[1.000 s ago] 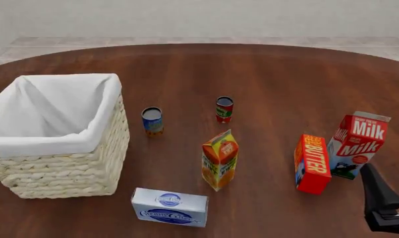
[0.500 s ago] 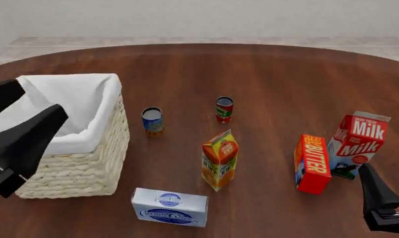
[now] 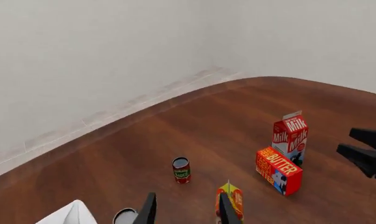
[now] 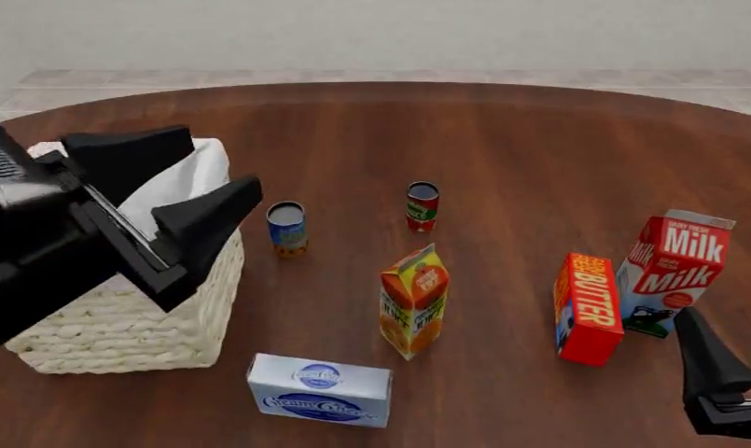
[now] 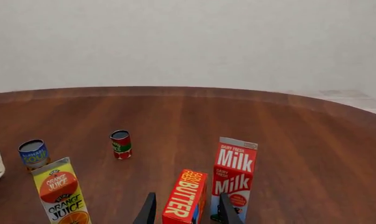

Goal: Pick up the orange juice, and put it in the basket.

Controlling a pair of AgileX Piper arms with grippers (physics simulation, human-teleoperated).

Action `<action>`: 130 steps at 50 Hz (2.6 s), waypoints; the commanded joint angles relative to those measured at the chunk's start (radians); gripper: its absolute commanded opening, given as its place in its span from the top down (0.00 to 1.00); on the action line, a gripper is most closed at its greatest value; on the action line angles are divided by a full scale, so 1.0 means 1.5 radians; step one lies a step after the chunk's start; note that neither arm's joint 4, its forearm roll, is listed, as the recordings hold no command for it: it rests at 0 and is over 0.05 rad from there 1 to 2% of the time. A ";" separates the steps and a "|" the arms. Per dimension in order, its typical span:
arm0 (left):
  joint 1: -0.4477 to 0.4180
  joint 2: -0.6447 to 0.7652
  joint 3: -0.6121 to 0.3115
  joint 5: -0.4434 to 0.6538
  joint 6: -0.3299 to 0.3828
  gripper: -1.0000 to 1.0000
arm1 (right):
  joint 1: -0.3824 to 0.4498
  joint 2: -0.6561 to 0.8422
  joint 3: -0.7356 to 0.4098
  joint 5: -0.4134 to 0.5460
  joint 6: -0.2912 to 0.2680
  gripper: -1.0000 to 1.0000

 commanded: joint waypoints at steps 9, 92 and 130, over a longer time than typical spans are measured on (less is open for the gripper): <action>-0.068 0.205 -0.048 -0.107 -0.007 0.00 | -0.004 0.001 0.000 -0.001 0.003 0.00; -0.097 0.538 0.079 -0.440 -0.038 0.00 | -0.003 -0.003 0.000 0.001 0.014 0.00; -0.096 0.613 0.030 -0.436 -0.049 0.00 | -0.003 0.003 0.000 -0.002 0.016 0.00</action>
